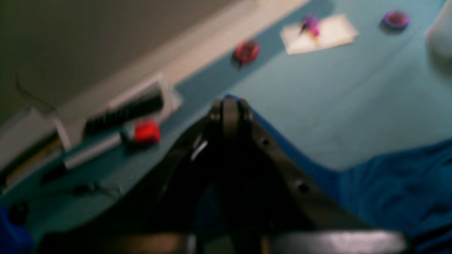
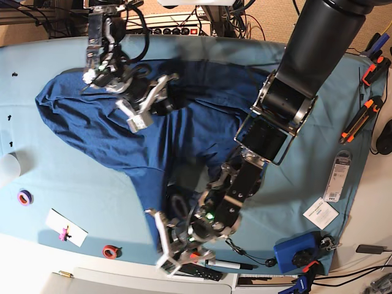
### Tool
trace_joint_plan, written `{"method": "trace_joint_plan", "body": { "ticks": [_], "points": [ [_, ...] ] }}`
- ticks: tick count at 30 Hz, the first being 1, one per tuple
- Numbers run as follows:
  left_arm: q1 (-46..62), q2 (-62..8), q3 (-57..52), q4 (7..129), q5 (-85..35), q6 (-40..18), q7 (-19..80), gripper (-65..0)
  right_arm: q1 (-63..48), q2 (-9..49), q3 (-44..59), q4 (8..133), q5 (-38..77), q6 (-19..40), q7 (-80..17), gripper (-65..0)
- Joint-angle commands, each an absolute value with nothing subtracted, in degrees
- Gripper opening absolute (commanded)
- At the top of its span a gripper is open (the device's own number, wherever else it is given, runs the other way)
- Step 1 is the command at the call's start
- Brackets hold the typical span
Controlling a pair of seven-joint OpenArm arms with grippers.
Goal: Layout the t-shirt on the table in an organized manner, then fold the t-shirt properly
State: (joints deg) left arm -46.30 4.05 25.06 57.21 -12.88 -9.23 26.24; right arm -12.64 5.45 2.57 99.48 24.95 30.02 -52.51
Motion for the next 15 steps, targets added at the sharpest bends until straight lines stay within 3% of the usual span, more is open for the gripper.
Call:
{"method": "trace_joint_plan", "body": {
  "ticks": [1, 15],
  "points": [
    [-48.62, 4.19, 24.73, 57.06, -13.02, -8.95, 23.55, -65.0, -11.84, 6.2, 4.69, 99.66, 21.67, 28.4, -55.24, -39.7],
    [-49.93, 6.57, 24.73, 51.64, -13.26, -8.8, 21.98, -65.0, -8.69, 6.2, 23.42, 99.66, 32.16, 29.15, -55.22, -39.7]
  ]
}}
